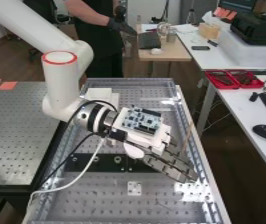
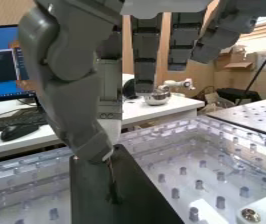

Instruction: Grab the drill bit and place it in the clear container

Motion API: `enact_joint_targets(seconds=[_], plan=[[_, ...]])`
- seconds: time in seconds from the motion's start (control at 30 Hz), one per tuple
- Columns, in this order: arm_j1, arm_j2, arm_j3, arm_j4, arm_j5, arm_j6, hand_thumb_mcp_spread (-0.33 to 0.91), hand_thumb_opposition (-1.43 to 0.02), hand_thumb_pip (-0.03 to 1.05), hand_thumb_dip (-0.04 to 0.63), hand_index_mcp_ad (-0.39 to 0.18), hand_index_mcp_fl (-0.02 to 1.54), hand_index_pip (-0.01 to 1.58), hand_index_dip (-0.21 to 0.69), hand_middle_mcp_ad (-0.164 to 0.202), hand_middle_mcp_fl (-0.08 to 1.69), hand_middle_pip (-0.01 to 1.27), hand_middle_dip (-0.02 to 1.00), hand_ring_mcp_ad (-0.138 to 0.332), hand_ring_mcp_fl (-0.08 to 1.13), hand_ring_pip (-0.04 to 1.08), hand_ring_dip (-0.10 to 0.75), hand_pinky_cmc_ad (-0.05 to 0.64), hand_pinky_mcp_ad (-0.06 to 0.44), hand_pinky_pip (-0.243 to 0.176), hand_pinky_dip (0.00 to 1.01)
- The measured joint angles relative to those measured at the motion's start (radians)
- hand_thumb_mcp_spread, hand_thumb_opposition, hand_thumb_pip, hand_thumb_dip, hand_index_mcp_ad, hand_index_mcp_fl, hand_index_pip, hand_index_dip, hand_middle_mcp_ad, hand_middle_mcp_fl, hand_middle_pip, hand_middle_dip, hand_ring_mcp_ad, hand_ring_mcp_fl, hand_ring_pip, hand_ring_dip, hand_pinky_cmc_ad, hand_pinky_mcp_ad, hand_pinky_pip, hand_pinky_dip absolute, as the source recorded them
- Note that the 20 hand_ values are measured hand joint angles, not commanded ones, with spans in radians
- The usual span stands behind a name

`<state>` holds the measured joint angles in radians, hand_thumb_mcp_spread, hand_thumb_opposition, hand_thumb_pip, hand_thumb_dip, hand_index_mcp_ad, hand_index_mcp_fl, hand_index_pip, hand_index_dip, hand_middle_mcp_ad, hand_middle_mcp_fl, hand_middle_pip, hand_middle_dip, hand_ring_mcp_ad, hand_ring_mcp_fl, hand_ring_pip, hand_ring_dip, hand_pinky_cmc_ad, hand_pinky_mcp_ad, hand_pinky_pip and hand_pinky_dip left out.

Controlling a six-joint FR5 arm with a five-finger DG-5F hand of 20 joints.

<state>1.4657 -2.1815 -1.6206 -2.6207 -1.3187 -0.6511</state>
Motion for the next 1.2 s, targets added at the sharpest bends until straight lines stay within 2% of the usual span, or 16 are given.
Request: enact_joint_targets(seconds=[0.13, 0.2, 0.43, 0.7, 0.9, 1.03, 1.2], plan=[[-0.001, 0.002, 0.002, 0.0, -0.008, -0.009, 0.62, -0.94, 0.5, 0.297, -0.082, 0.71, 1.18, 0.312, 0.063, 0.38, 0.11, 0.24, 0.148, 0.14, 0.11, 0.051, 0.333, 0.087, -0.068, 0.14], [-0.001, 0.01, 0.005, -0.004, -0.006, -0.011, 0.66, -0.94, 0.44, 0.298, -0.086, 0.74, 1.15, 0.3, 0.066, 0.38, 0.11, 0.24, 0.148, 0.14, 0.11, 0.051, 0.335, 0.087, -0.068, 0.14], [-0.001, 0.056, 0.01, -0.019, -0.016, -0.025, 0.66, -0.96, 0.43, 0.298, -0.086, 0.82, 1.07, 0.3, 0.066, 0.38, 0.11, 0.24, 0.145, 0.16, 0.11, 0.051, 0.332, 0.089, -0.068, 0.14], [0.019, 0.175, 0.004, -0.077, -0.03, -0.069, 0.66, -0.96, 0.43, 0.298, -0.065, 0.86, 1.02, 0.3, 0.066, 0.4, 0.11, 0.24, 0.147, 0.16, 0.11, 0.051, 0.344, 0.087, -0.068, 0.14], [0.049, 0.247, -0.033, -0.081, -0.038, -0.098, 0.67, -0.97, 0.42, 0.295, -0.063, 0.88, 0.97, 0.328, 0.061, 0.4, 0.11, 0.24, 0.138, 0.16, 0.11, 0.049, 0.34, 0.089, -0.068, 0.14], [0.049, 0.235, -0.034, -0.08, -0.021, -0.094, 0.66, -0.99, 0.42, 0.298, -0.063, 0.9, 0.94, 0.353, 0.059, 0.43, 0.11, 0.24, 0.136, 0.17, 0.11, 0.049, 0.34, 0.087, -0.068, 0.14], [0.042, 0.185, -0.032, -0.059, 0.019, -0.078, 0.64, -0.99, 0.42, 0.298, -0.065, 0.87, 0.95, 0.365, 0.065, 0.41, 0.11, 0.24, 0.145, 0.17, 0.11, 0.049, 0.344, 0.087, -0.068, 0.14]])
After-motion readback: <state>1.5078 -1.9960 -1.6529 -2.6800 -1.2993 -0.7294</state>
